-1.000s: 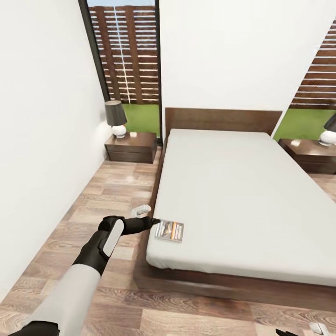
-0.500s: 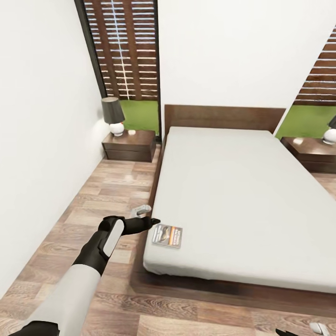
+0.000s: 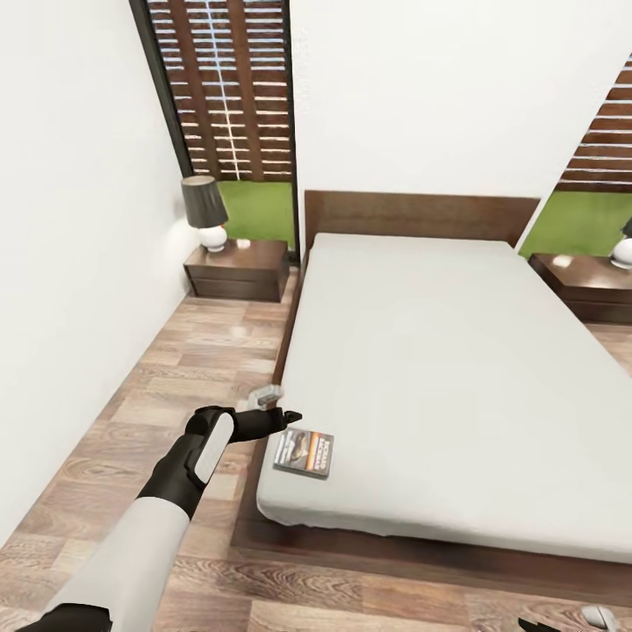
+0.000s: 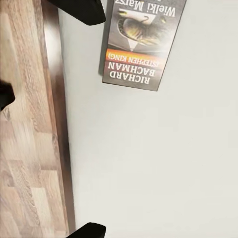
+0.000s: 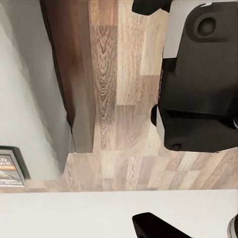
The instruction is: In the bedroom, move the book from the bed onto either nightstand, and place the two sandals side by side next to the bed.
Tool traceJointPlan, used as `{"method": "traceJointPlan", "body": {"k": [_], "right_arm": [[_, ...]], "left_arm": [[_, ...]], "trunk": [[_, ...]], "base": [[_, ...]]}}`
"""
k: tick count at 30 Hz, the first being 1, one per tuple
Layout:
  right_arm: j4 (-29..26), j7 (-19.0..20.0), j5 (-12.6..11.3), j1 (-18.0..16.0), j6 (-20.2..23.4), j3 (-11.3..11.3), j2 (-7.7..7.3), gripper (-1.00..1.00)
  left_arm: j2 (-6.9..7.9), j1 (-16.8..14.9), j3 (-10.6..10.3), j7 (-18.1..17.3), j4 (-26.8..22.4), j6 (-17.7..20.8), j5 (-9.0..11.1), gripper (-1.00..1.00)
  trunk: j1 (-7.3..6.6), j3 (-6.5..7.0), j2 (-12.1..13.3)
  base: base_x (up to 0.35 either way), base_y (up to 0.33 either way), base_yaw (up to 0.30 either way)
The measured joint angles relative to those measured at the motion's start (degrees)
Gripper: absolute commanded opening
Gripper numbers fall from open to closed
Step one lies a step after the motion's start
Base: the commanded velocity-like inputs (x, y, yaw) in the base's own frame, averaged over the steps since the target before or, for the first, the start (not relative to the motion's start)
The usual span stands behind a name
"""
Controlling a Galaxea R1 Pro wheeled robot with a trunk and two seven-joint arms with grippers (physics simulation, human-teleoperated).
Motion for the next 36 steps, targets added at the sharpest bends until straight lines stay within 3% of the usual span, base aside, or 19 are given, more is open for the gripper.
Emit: {"method": "traceJointPlan", "body": {"k": [23, 36], "right_arm": [[0.0, -0.02, 0.0, 0.0, 0.0, 0.0, 0.0, 1.0], [0.08, -0.09, 0.0, 0.0, -0.08, -0.01, 0.0, 1.0]], "left_arm": [[0.0, 0.02, 0.0, -0.04, 0.0, -0.02, 0.0, 1.0], [0.0, 0.02, 0.0, -0.04, 0.0, -0.02, 0.0, 1.0]], "trunk": [[0.0, -2.06, 0.0], [0.0, -2.3, 0.0]], "base": [[0.089, -0.045, 0.0], [0.001, -0.001, 0.0]]}}
